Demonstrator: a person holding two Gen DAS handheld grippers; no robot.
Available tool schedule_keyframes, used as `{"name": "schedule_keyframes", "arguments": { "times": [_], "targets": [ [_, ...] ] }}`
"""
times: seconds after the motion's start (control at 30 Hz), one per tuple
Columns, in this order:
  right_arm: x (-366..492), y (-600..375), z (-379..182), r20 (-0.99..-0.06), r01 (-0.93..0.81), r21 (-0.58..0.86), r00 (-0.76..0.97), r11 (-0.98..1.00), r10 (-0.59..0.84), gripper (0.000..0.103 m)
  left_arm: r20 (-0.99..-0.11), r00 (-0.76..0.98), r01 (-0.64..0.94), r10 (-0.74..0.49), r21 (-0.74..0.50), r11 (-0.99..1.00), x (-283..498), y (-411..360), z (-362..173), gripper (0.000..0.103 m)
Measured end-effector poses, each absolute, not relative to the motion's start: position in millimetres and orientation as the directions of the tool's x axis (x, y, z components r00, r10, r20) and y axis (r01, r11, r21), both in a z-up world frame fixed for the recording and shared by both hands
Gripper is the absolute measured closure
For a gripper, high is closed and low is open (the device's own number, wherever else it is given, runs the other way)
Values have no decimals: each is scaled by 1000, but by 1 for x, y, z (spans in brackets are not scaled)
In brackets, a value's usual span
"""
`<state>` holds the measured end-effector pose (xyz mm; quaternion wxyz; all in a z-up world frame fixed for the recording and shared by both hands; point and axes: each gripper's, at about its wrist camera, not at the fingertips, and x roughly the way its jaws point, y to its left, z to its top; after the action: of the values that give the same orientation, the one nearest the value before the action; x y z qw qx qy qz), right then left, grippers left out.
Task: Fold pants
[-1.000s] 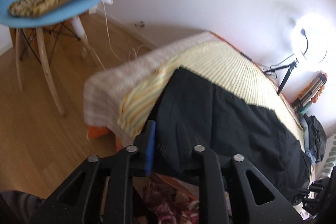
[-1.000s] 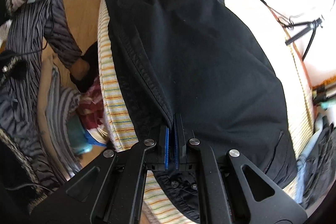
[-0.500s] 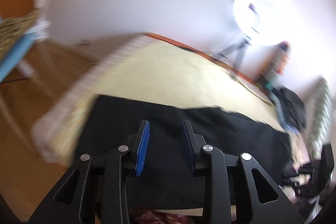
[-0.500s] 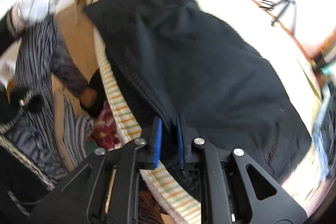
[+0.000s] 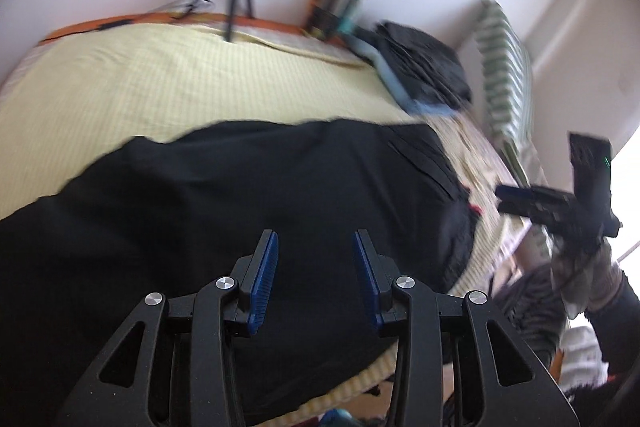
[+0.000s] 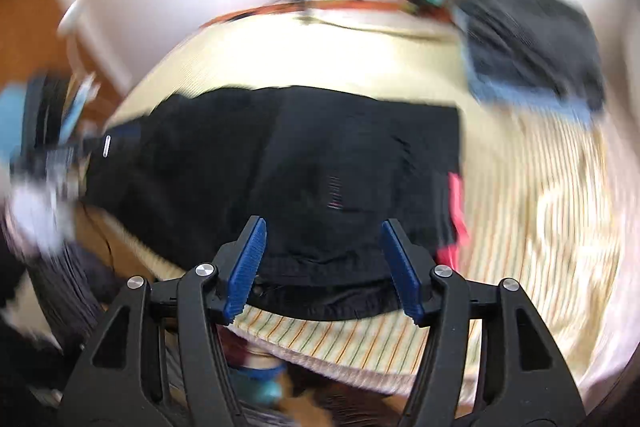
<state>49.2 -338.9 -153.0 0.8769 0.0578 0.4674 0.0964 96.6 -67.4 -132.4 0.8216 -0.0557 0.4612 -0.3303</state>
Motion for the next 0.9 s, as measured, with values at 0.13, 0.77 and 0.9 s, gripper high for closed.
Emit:
{"name": "schedule_keyframes", "arguments": {
  "times": [0.13, 0.77, 0.9],
  "targets": [
    [45, -375, -164, -796, 80, 309, 566, 948, 212, 40, -726, 266, 569, -634, -413, 711, 88, -97, -136, 60],
    [63, -420, -235, -752, 396, 610, 561, 686, 345, 40, -816, 83, 790, -572, -296, 538, 61, -195, -169, 52],
    [71, -417, -239, -751, 393, 607, 569, 691, 335, 43, -808, 61, 774, -586, -332, 539, 68, -194, -174, 52]
  ]
}}
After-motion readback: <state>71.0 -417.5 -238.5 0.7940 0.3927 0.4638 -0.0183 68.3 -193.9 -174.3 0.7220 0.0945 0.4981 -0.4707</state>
